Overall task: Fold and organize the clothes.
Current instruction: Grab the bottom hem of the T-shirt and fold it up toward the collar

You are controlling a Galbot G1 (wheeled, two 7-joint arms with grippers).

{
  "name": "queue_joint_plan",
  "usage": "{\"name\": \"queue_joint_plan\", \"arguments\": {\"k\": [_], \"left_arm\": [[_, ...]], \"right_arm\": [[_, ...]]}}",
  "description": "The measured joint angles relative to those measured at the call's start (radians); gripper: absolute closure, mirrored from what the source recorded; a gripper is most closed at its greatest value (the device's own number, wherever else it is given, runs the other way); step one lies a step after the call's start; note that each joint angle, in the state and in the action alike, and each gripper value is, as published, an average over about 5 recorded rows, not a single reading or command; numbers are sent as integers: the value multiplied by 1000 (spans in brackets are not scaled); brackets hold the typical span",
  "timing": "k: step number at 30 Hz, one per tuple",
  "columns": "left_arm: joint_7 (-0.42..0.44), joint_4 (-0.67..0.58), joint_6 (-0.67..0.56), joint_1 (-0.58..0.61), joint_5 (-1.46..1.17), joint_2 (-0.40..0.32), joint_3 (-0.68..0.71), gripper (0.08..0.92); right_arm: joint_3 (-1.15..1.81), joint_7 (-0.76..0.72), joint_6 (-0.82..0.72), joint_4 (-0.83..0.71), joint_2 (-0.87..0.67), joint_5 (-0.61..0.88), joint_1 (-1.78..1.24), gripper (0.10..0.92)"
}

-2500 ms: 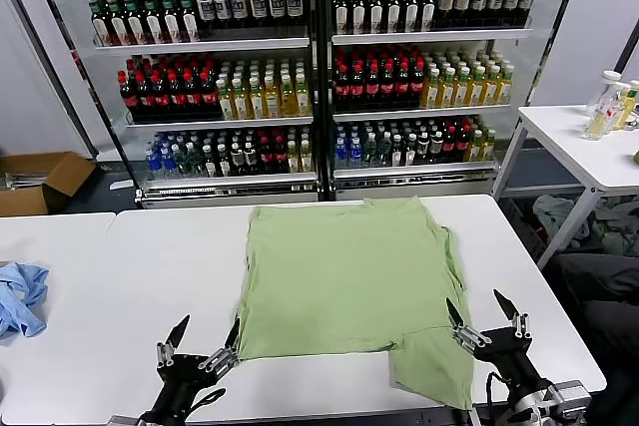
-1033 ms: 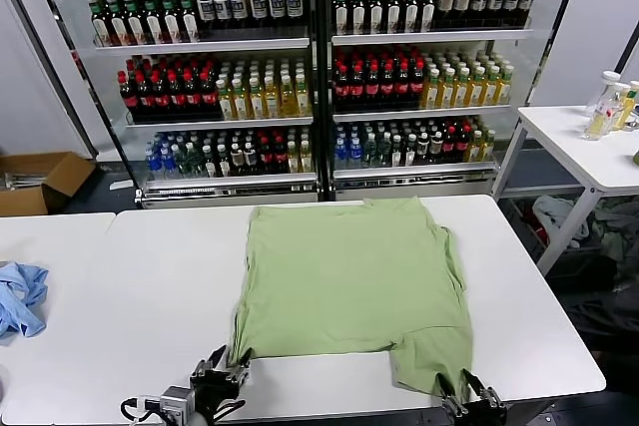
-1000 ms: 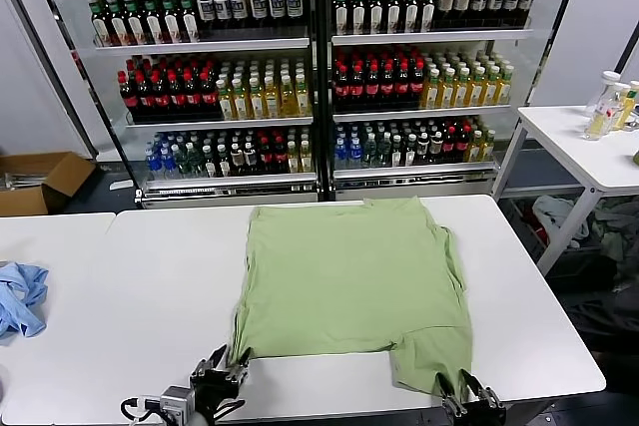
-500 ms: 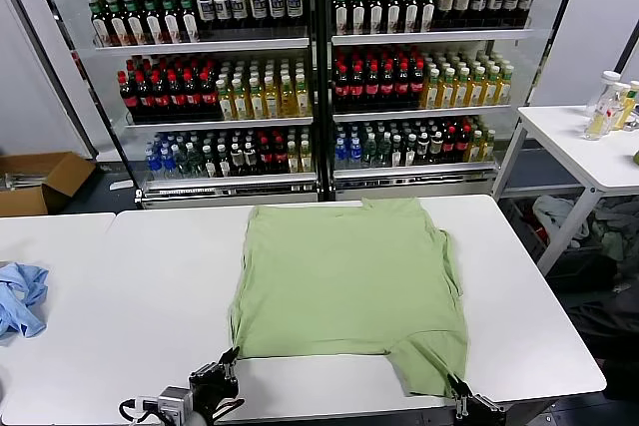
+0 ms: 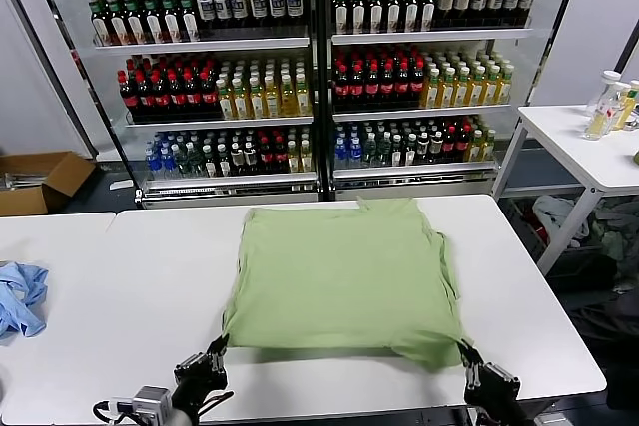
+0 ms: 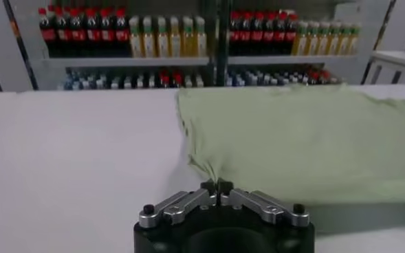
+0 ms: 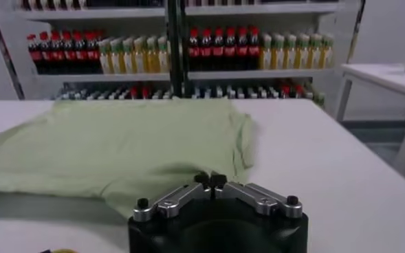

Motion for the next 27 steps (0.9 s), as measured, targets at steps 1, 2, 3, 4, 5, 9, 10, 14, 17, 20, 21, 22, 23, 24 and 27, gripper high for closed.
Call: {"name": "queue_joint_plan", "arguments": {"k": [1,2,3,4,5,9,10,14,17,20,21,22,23,24,27], "left_arm": [[0,-3,2,-3,-4,3,-1,917],[1,-4,3,-8,-9,6,-2,917],[1,-5,3,-13,-13,10,-2,917],[1,-4,4,-19,-17,14,-2,917],[1,-2,3,-26,-22,18,0,917],[4,16,-1,-63,-42,36,9,917],[4,23,-2,-74,-47,42,12,917],[5,59,-2,-125,-63,64,27,917],[5,95,-4,-171,-72,83,43,917],[3,135,-5,-218,-81,100,60,917],[2,149,-6,-234,-84,104,66,917],[1,163,-6,-250,-86,108,73,917],[0,176,-6,-266,-88,113,79,917],[0,190,-6,-282,-90,116,85,917],[-2,232,-5,-329,-93,125,105,917]], "right_arm": [[-4,2,-1,-5,-6,2,17,916],[-9,4,-3,-11,-11,5,36,916],[-15,6,-4,-18,-17,7,57,916],[-23,7,-6,-27,-22,9,79,916],[-31,8,-7,-37,-27,11,102,916],[-74,8,-15,-86,-49,18,204,916],[-86,7,-16,-99,-55,18,229,916],[-136,4,-21,-153,-69,16,327,916],[-173,2,-25,-195,-71,12,394,916],[-208,0,-29,-236,-70,8,453,916],[-219,-1,-30,-250,-69,6,471,916],[-230,-2,-32,-263,-68,4,489,916],[-241,-3,-33,-276,-67,2,506,916],[-251,-4,-35,-290,-65,0,523,916],[-281,-7,-40,-327,-61,-8,570,916]]}}
